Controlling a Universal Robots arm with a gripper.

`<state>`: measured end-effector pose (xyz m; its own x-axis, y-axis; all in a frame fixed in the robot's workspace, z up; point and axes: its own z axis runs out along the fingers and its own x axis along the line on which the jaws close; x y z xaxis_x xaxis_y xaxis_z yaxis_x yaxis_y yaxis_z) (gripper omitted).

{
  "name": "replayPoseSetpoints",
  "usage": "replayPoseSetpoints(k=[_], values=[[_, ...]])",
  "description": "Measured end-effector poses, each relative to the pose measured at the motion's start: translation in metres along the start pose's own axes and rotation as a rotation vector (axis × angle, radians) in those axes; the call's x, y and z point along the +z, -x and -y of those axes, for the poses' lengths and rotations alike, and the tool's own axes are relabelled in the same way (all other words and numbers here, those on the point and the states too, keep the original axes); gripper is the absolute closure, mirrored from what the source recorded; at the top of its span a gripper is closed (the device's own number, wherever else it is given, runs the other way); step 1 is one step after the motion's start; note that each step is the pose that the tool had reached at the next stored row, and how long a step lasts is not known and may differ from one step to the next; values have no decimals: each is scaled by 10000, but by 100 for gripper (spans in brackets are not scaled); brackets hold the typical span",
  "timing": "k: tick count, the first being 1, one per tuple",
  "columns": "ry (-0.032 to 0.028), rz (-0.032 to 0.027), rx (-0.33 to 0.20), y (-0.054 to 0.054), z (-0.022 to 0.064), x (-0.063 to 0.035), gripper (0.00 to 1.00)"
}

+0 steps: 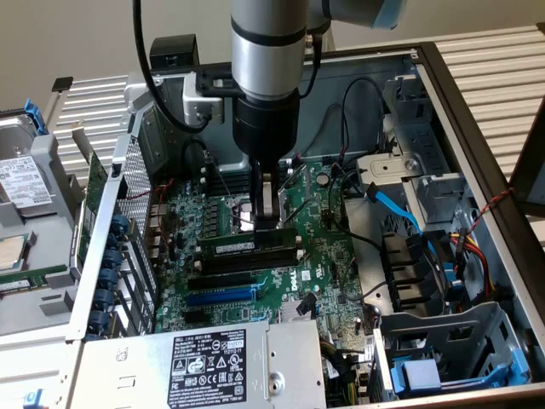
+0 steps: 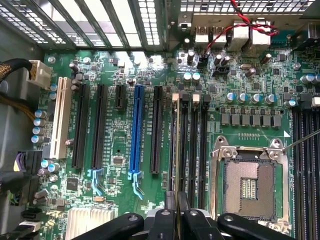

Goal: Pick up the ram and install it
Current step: 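Insert the ram into the slot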

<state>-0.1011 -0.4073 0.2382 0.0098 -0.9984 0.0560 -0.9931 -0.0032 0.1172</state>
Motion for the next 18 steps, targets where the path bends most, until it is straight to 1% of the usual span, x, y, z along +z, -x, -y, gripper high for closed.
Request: replayPoseSetpoints(k=[7,13,18], values=[[1,8,25,1,-3,17,87],[11,44,51,2,-2,25,87],[98,43,53,0,0,26,87]])
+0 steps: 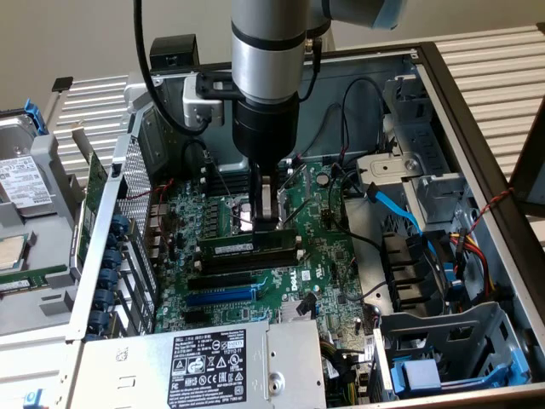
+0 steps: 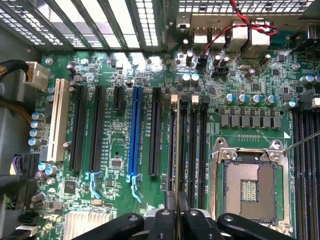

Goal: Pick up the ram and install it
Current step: 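Insert the ram into the slot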

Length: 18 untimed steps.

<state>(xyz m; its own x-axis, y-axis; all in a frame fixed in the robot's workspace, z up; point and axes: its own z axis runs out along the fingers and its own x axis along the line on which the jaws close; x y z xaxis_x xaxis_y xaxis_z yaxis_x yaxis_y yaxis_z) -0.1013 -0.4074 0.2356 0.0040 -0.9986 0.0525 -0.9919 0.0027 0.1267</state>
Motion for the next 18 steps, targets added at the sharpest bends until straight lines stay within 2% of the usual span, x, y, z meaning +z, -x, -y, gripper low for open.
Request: replayPoseSetpoints(k=[18], values=[[14,9,56,-16,19,6,87]])
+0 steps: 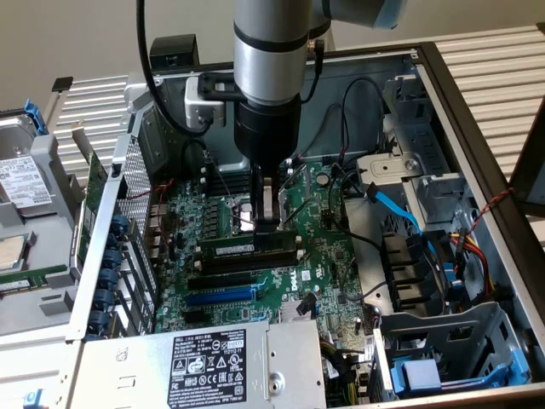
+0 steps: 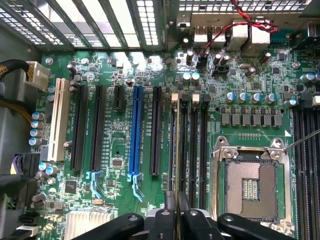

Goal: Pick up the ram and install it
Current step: 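Insert the ram into the slot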

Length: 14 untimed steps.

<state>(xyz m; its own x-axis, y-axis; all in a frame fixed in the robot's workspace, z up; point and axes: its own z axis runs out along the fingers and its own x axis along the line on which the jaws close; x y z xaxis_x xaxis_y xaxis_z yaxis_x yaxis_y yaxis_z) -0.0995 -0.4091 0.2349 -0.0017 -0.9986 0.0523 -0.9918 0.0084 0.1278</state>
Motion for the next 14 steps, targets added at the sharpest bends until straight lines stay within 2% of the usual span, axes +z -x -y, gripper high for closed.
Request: replayPoseSetpoints(k=[14], values=[[1,2,18,1,-14,25,87]])
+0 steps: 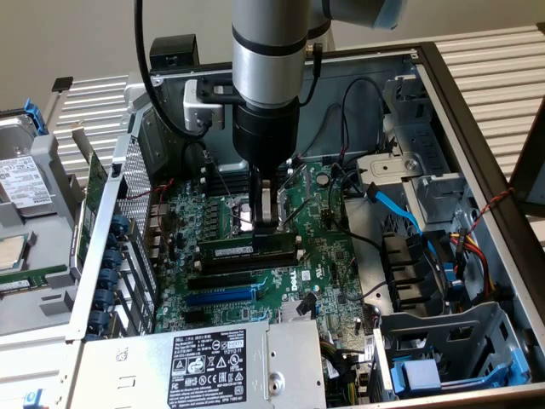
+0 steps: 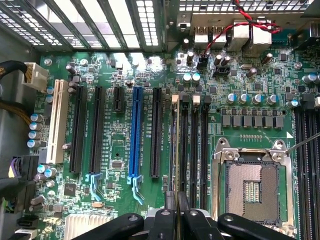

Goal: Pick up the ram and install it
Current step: 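Insert the ram into the slot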

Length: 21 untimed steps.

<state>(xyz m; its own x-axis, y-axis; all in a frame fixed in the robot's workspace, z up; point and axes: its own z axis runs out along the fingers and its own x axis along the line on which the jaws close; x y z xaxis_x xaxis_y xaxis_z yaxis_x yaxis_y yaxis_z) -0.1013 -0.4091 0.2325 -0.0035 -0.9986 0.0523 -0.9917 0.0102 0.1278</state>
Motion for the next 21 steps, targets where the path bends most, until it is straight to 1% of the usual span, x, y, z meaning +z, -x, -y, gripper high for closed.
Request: replayPoseSetpoints(k=[21], values=[[0,0,-1,1,5,27,87]])
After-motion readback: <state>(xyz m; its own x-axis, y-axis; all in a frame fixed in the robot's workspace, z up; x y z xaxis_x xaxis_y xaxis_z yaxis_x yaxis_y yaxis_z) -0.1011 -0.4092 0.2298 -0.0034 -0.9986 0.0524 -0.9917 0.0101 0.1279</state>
